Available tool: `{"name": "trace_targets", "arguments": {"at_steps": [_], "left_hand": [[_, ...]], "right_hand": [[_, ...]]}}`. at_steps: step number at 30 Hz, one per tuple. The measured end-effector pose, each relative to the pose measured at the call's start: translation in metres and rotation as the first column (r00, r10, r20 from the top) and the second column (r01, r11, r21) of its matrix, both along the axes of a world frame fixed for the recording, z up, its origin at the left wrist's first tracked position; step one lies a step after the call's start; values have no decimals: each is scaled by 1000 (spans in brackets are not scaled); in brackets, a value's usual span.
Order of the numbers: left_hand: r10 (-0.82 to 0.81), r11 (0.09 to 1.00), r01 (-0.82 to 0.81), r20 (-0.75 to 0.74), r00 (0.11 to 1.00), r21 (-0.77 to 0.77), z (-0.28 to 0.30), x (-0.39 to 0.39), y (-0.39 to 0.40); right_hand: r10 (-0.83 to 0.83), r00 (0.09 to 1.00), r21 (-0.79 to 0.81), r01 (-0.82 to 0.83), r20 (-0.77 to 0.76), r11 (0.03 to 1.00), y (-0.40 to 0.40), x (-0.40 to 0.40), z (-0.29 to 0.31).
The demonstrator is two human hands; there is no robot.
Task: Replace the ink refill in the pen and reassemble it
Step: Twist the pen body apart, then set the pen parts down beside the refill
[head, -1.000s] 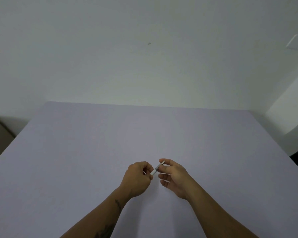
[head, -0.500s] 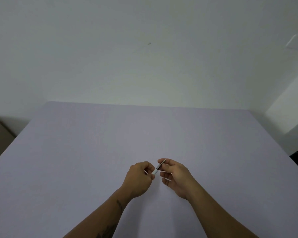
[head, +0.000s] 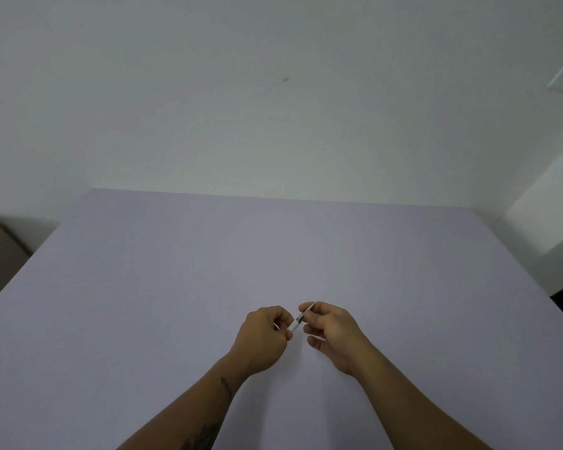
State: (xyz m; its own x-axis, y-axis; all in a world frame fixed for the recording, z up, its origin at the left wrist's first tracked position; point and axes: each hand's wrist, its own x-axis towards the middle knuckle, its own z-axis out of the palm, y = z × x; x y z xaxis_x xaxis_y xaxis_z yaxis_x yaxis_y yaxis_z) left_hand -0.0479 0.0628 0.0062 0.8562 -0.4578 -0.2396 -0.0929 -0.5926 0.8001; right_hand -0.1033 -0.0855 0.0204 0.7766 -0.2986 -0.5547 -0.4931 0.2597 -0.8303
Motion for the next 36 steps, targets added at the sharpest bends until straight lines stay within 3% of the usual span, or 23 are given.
{"name": "trace_targets", "arguments": {"at_steps": [9, 18, 21, 24, 27, 32, 36], "left_hand": [[-10, 1000, 10, -12, 1000, -3, 2, 8, -7], [-28, 1000, 28, -38, 999, -12, -2, 7, -12], [-14, 1000, 14, -36, 999, -2, -5, 8, -12], [-5, 1000, 5, -38, 999, 1, -7, 9, -15], [-12, 1000, 13, -57, 998, 9, -10, 10, -19], [-8, 1000, 10, -71, 997, 27, -13, 13, -26], [14, 998, -8, -94, 996, 62, -21, 12, -29]], "right_hand": [[-47, 999, 78, 45, 19, 996, -15, 2, 7], [-284, 956, 141, 272, 76, 952, -38, 7, 14], [-313, 947, -2, 314, 74, 950, -56, 8, 17], [-138, 990, -370, 119, -24, 921, -70, 4, 3], [4, 984, -610, -114, -179, 784, -73, 1, -21], [109, 917, -719, -370, -383, 589, -71, 1, -56], [165, 871, -724, -479, -463, 496, -62, 1, -73]]}}
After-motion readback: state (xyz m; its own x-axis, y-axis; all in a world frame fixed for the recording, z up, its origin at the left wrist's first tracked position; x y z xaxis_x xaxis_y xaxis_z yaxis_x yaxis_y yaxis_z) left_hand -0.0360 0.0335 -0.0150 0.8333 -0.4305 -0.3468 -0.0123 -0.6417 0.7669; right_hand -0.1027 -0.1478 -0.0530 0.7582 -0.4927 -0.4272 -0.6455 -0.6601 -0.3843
